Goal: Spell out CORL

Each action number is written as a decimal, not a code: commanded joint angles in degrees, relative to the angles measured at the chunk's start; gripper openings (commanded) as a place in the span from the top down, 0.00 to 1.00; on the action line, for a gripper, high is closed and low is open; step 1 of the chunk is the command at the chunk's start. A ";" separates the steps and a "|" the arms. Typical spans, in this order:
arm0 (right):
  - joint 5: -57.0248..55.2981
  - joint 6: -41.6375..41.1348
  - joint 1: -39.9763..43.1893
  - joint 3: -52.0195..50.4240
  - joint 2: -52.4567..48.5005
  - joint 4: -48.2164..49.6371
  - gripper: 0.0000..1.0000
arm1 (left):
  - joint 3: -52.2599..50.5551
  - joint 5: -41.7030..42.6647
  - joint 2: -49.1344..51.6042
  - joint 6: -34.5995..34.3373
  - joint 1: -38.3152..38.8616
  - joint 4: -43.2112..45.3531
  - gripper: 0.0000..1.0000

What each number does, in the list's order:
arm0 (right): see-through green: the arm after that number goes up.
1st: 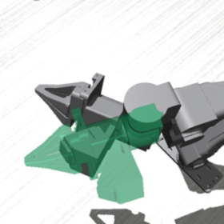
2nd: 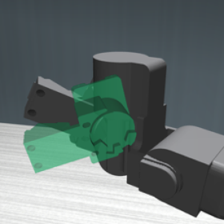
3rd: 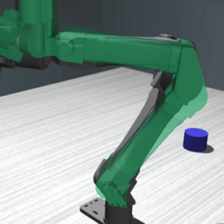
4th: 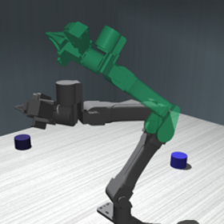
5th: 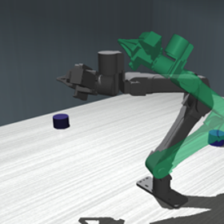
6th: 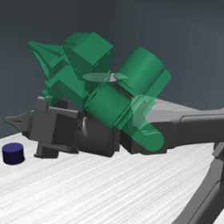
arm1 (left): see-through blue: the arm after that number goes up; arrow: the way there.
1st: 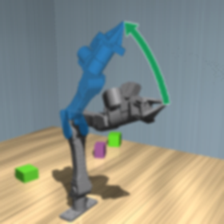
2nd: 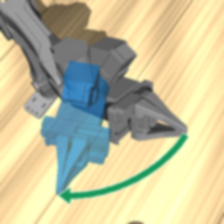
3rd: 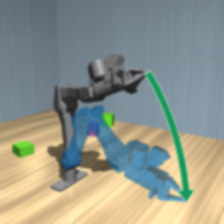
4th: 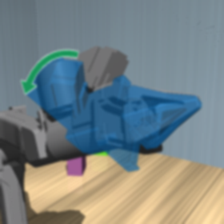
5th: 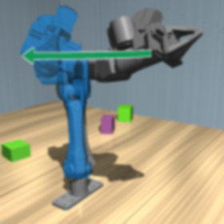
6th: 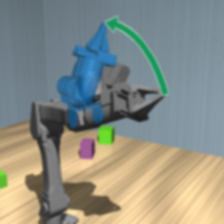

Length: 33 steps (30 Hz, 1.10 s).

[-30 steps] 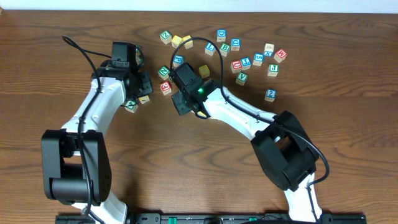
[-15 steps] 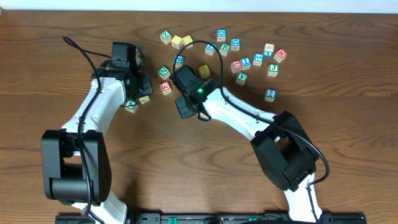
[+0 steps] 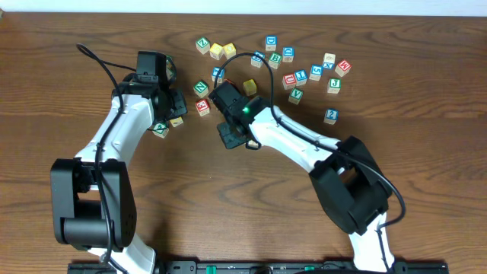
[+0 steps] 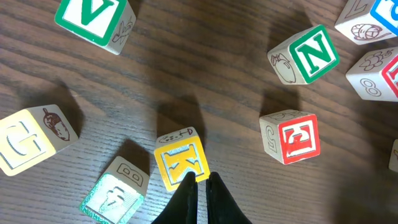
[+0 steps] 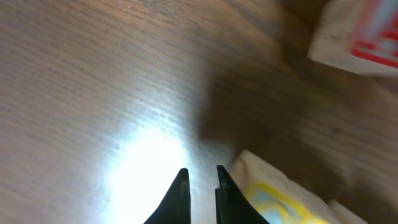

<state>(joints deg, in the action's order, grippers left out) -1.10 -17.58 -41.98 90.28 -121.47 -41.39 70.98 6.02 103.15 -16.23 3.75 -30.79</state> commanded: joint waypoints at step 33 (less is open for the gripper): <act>6.84 -10.69 18.23 -19.65 11.08 -4.79 0.90 | 0.48 2.51 0.59 0.96 7.80 -0.39 0.93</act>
<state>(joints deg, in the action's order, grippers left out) 4.75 -27.07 -23.22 72.42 -110.00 -47.42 70.98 8.67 103.15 -16.21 11.73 -31.18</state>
